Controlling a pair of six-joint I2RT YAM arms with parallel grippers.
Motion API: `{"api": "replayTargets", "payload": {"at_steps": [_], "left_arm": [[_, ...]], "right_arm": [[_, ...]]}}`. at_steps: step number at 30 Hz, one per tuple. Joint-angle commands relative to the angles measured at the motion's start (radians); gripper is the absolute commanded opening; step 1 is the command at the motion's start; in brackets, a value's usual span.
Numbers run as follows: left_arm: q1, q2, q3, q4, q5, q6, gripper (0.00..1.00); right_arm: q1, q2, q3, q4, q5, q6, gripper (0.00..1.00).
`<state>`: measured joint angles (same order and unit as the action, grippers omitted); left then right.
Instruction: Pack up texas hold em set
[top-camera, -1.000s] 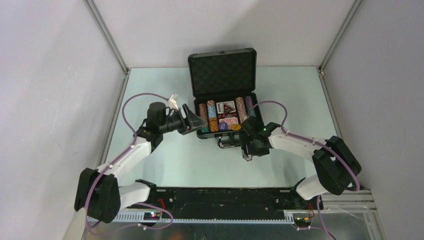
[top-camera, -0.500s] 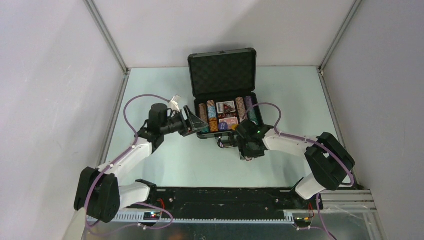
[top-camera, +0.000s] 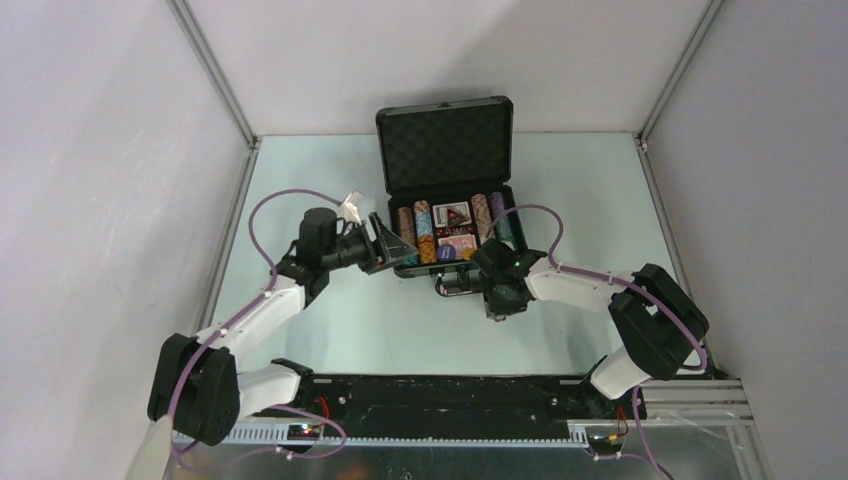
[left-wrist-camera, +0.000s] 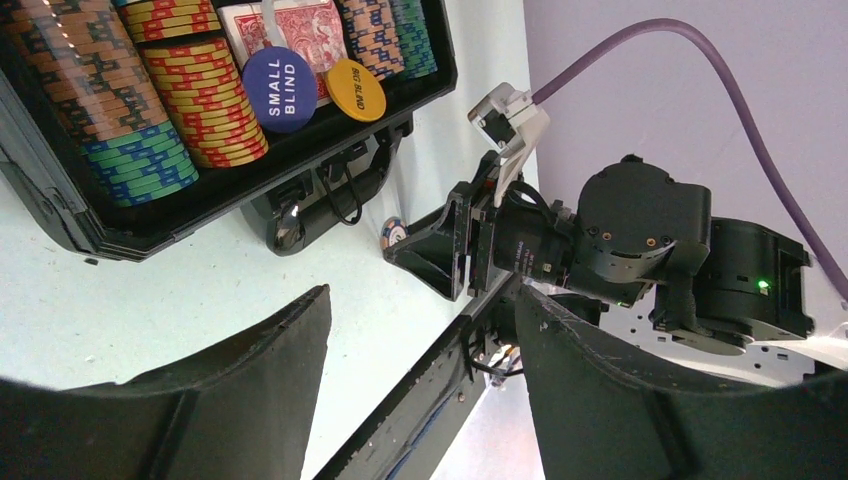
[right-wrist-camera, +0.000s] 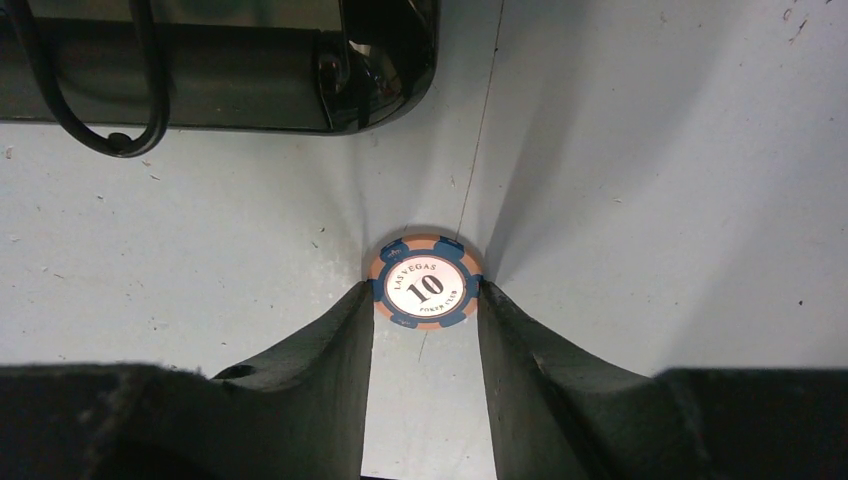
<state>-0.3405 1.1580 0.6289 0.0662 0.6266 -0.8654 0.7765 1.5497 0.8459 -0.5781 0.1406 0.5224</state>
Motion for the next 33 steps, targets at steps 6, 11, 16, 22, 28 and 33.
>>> {"api": "replayTargets", "payload": {"at_steps": [6, 11, 16, 22, 28, 33], "left_arm": [[-0.028, 0.014, -0.015, 0.036, -0.023, -0.005, 0.72], [-0.032, 0.026, -0.010, 0.047, -0.022, -0.011, 0.72], [-0.040, 0.035, 0.000, 0.047, -0.021, -0.012, 0.72], [-0.041, 0.041, 0.004, 0.047, -0.022, -0.012, 0.72], [-0.049, 0.039, 0.000, 0.047, -0.026, -0.011, 0.72], [-0.067, 0.042, -0.023, 0.048, -0.038, -0.005, 0.72]], "right_arm": [[0.012, -0.001, 0.003, 0.053, 0.006, -0.026, 0.41], [0.005, -0.051, 0.030, 0.013, 0.010, -0.042, 0.41], [-0.015, -0.104, 0.084, -0.025, 0.012, -0.060, 0.43], [-0.080, -0.114, 0.181, -0.064, -0.023, -0.110, 0.47], [-0.073, -0.063, 0.167, -0.082, -0.026, -0.092, 0.68], [-0.075, -0.050, 0.051, 0.020, -0.077, -0.040, 0.75]]}}
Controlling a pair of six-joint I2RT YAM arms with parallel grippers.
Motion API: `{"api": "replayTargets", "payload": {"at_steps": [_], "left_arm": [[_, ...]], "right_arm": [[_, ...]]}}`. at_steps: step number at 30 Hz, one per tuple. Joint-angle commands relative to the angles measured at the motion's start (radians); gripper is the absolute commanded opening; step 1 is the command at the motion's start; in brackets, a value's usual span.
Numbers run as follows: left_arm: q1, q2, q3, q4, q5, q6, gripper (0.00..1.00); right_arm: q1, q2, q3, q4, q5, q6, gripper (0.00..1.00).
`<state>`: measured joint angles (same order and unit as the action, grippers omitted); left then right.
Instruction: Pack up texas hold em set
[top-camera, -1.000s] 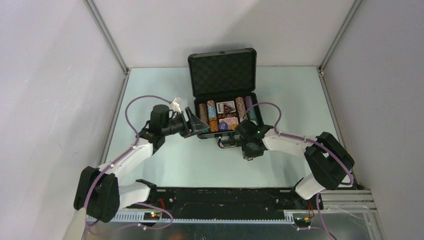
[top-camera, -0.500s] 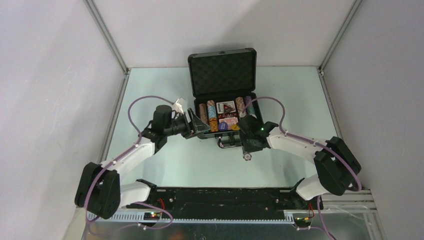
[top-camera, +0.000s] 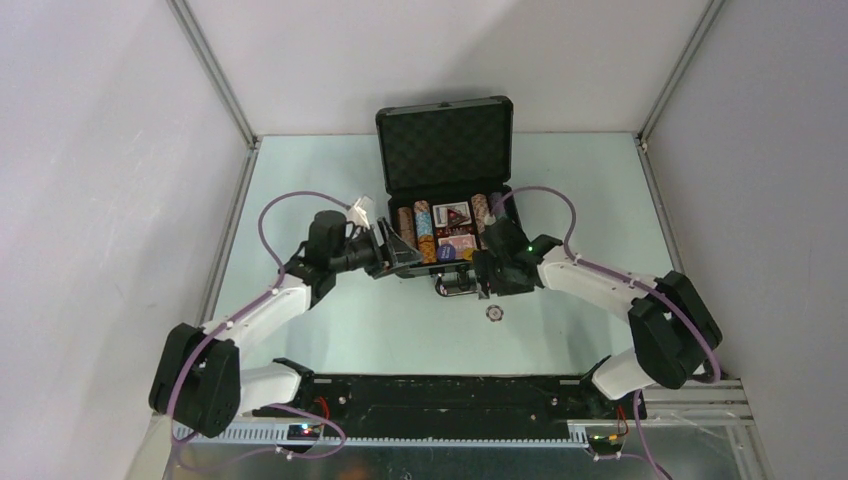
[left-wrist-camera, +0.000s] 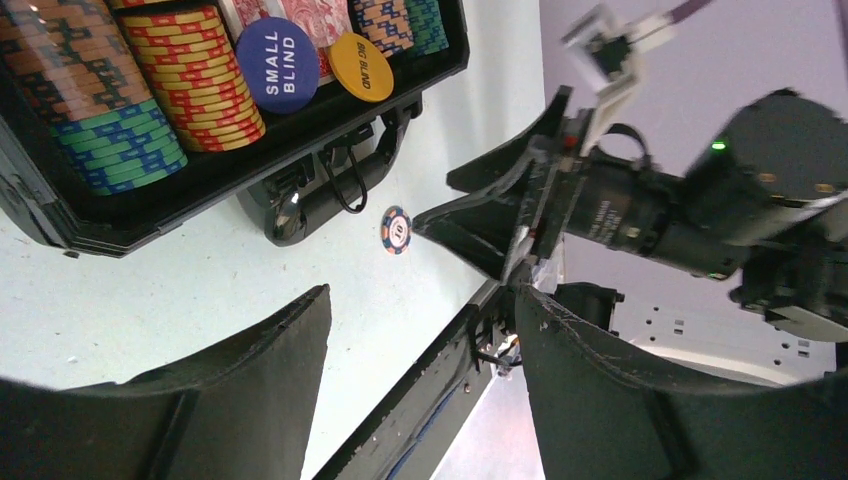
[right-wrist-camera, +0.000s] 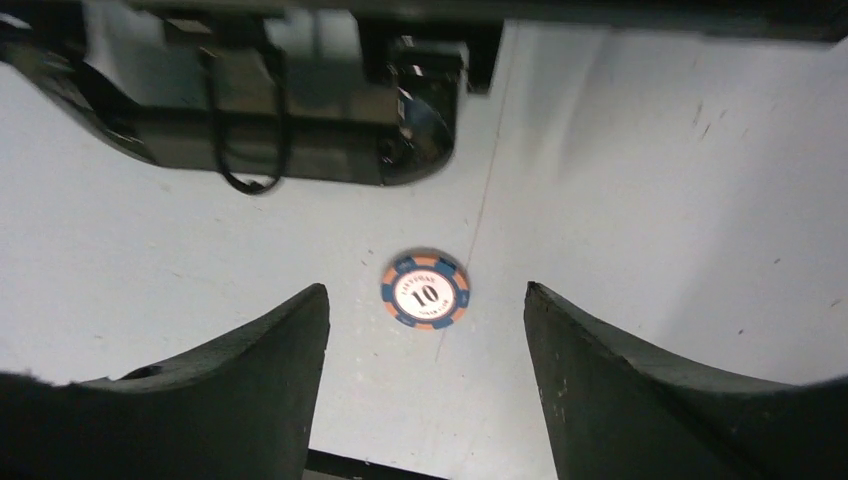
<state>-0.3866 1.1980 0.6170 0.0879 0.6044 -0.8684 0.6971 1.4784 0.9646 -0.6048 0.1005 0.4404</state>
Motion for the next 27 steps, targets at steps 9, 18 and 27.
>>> {"api": "replayTargets", "payload": {"at_steps": [9, 18, 27], "left_arm": [[-0.058, 0.031, -0.039, 0.054, -0.019, -0.003, 0.72], [-0.062, 0.034, -0.034, 0.057, -0.018, -0.007, 0.72], [-0.066, 0.030, -0.034, 0.058, -0.017, -0.009, 0.72]], "right_arm": [[0.046, 0.090, -0.110, 0.075, 0.009, 0.089, 0.75], [0.078, 0.117, -0.121, 0.074, 0.028, 0.101, 0.60], [0.121, 0.125, -0.121, 0.048, 0.046, 0.118, 0.51]]}}
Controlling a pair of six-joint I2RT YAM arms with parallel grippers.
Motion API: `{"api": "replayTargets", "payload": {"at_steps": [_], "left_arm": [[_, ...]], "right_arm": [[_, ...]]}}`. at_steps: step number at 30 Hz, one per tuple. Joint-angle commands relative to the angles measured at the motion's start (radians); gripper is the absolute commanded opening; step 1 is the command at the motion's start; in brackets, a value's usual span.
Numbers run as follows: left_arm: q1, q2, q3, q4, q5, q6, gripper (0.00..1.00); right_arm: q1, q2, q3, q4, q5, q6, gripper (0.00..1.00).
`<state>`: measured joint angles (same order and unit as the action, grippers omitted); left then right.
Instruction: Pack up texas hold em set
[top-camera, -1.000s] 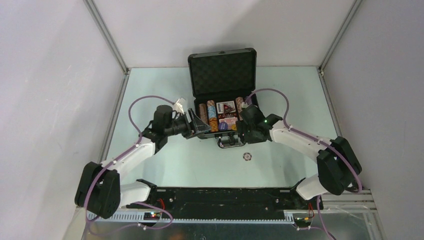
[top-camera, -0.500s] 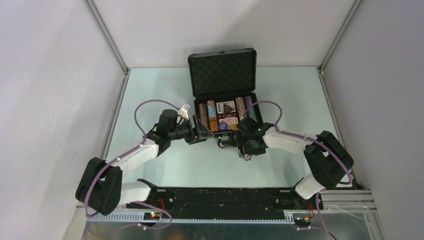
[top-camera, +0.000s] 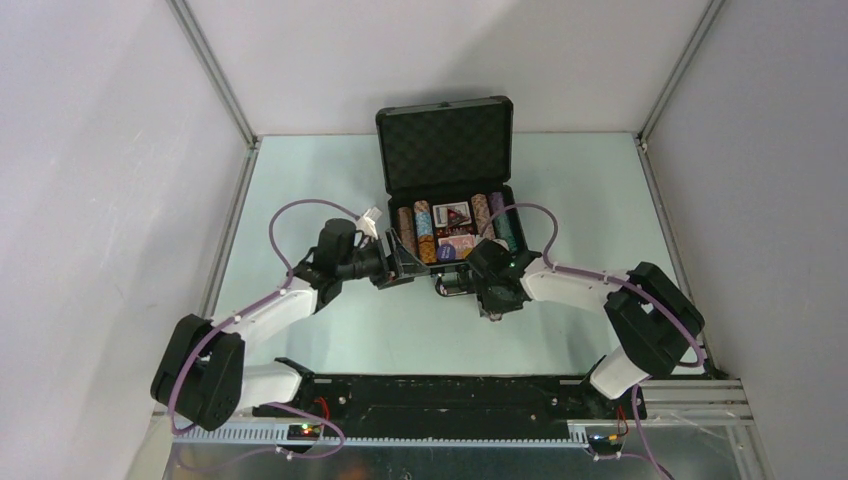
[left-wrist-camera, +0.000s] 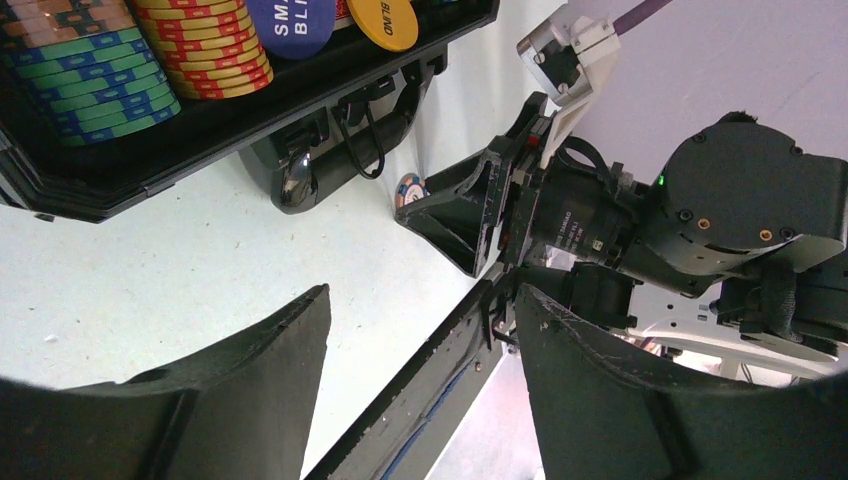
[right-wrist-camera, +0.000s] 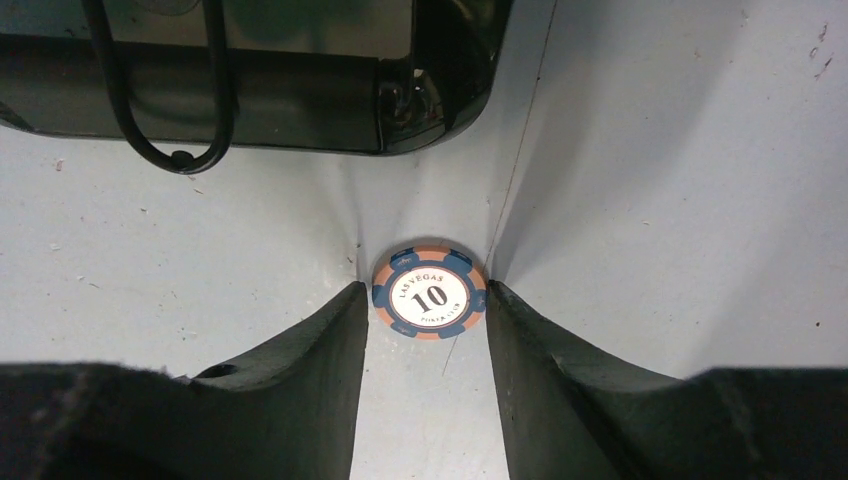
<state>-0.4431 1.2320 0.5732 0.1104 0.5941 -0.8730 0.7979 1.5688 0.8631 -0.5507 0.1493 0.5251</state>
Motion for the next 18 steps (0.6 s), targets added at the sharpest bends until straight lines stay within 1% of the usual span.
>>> {"api": "replayTargets", "payload": {"at_steps": [1, 9, 14, 18], "left_arm": [[-0.009, -0.004, 0.010, 0.035, -0.007, -0.005, 0.72], [-0.012, -0.003, 0.011, 0.035, -0.006, -0.006, 0.72], [-0.012, -0.002, 0.011, 0.034, -0.006, -0.005, 0.72], [-0.013, -0.001, 0.011, 0.035, -0.006, -0.006, 0.72]], "right_arm": [[0.027, 0.038, -0.019, -0.008, -0.002, 0.035, 0.50], [0.036, 0.042, -0.019, -0.018, 0.013, 0.043, 0.49], [0.036, 0.037, -0.019, -0.018, 0.018, 0.039, 0.41], [0.034, 0.006, -0.019, -0.011, 0.025, 0.029, 0.39]]}}
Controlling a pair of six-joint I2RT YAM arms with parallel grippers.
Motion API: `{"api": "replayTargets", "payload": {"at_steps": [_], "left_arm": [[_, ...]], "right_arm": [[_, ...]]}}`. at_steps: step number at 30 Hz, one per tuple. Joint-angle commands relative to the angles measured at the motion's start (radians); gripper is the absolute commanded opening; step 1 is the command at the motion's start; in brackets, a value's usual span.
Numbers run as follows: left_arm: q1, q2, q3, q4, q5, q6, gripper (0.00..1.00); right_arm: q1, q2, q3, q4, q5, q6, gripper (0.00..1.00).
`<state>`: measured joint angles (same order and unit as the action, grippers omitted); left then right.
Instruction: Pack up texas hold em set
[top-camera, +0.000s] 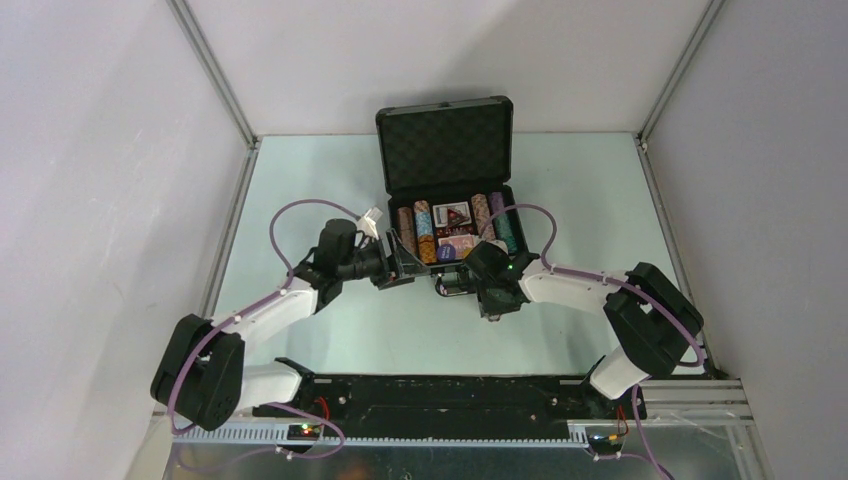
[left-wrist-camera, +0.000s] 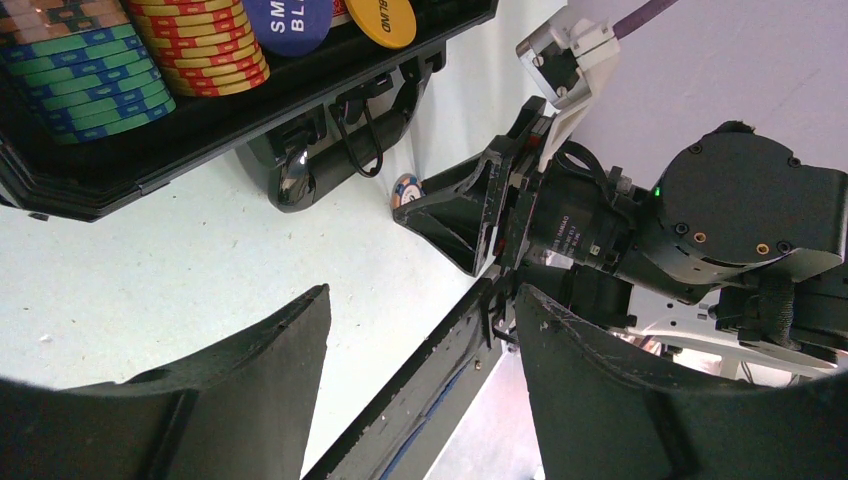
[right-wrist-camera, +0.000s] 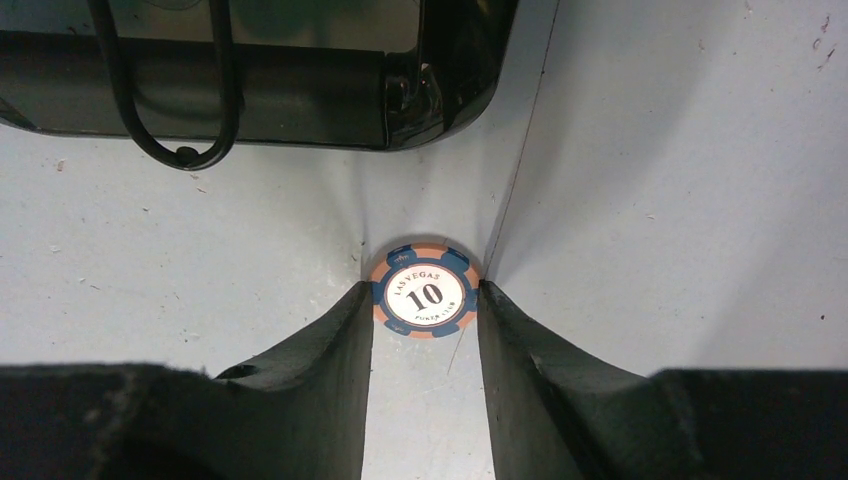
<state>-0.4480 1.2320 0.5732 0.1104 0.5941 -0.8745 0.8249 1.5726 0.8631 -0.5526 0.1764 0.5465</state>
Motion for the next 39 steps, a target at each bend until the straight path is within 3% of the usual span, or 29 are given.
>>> {"api": "replayTargets", "payload": {"at_steps": [1, 16, 21, 23, 31, 39], "left_arm": [[-0.008, -0.002, 0.011, 0.035, -0.005, -0.004, 0.72], [-0.011, 0.001, 0.024, 0.034, -0.003, -0.010, 0.72], [-0.015, 0.004, 0.029, 0.035, -0.004, -0.010, 0.72], [-0.016, 0.006, 0.030, 0.035, -0.004, -0.011, 0.72], [-0.017, -0.002, 0.021, 0.035, -0.008, -0.011, 0.72], [-0.018, 0.006, 0.028, 0.034, -0.007, -0.011, 0.72]], "right_arm": [[0.006, -0.008, -0.019, -0.004, -0.004, 0.004, 0.39], [-0.039, -0.104, 0.022, -0.032, -0.029, -0.034, 0.41], [-0.046, -0.067, 0.022, -0.051, -0.053, -0.028, 0.70], [-0.047, -0.036, 0.018, -0.044, -0.061, -0.025, 0.72], [-0.044, 0.034, -0.023, -0.005, -0.066, -0.003, 0.55], [-0.033, 0.024, -0.048, -0.002, -0.060, 0.003, 0.29]]}}
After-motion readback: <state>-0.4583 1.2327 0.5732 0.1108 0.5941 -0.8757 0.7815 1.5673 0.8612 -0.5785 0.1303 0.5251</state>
